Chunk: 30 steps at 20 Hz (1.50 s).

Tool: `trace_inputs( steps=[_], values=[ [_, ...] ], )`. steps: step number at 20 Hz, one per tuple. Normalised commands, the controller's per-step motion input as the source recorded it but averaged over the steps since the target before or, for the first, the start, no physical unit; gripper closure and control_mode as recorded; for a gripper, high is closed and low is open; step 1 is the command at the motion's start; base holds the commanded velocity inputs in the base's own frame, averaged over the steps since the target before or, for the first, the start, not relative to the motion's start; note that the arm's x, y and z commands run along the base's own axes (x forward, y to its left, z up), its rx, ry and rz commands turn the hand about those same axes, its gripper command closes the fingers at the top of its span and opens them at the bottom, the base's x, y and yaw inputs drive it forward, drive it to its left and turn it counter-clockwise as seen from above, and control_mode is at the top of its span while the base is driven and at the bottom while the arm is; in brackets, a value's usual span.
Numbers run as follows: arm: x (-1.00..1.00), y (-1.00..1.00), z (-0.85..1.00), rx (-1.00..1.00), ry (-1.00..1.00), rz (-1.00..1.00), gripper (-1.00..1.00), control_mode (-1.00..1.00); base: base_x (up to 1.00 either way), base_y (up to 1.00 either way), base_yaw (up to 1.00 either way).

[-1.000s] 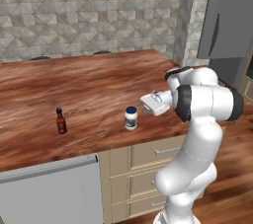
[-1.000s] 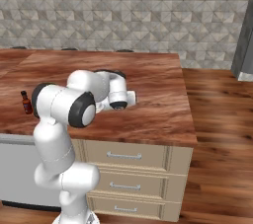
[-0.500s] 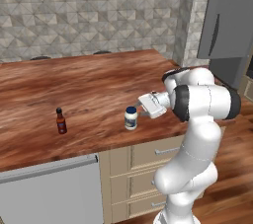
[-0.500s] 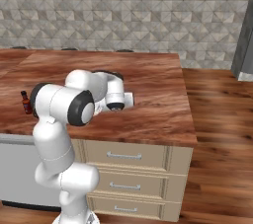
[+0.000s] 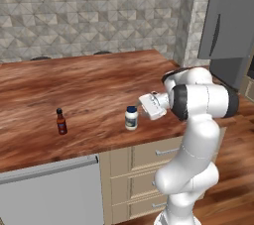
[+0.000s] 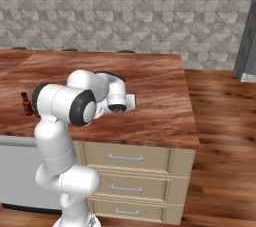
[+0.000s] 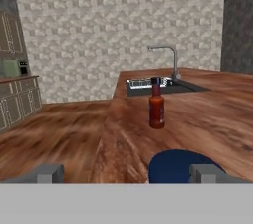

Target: Place the mayonnaise and condiment bottle from the counter to the top shelf of the fridge. If the existing items in the fridge are on the top shelf, move them to other shelves.

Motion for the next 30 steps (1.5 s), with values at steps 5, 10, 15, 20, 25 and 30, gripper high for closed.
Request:
trace_inputs(
  steps=[5,10,15,20,25,30],
  values=[
    [0.42,-0.14,0.0,0.03,-0.01,-0.01,-1.0,-1.0,0.0,0.0,0.0],
    [0.05,-0.01,0.0,0.0,-0.02,0.0,-1.0,-1.0,0.0,0.0,0.0],
    [-0.05,0.0,-0.04,0.0,-0.02,0.01,-1.0,-1.0,0.0,0.0,0.0],
    [-0.1,0.0,-0.14,-0.01,0.0,0.04,-1.0,-1.0,0.0,0.0,0.0],
    [-0.01,0.04,-0.1,-0.01,0.0,0.02,-1.0,-1.0,0.0,0.0,0.0],
    [0.0,0.12,0.0,0.0,0.0,0.0,-1.0,-1.0,0.0,0.0,0.0]
  ],
)
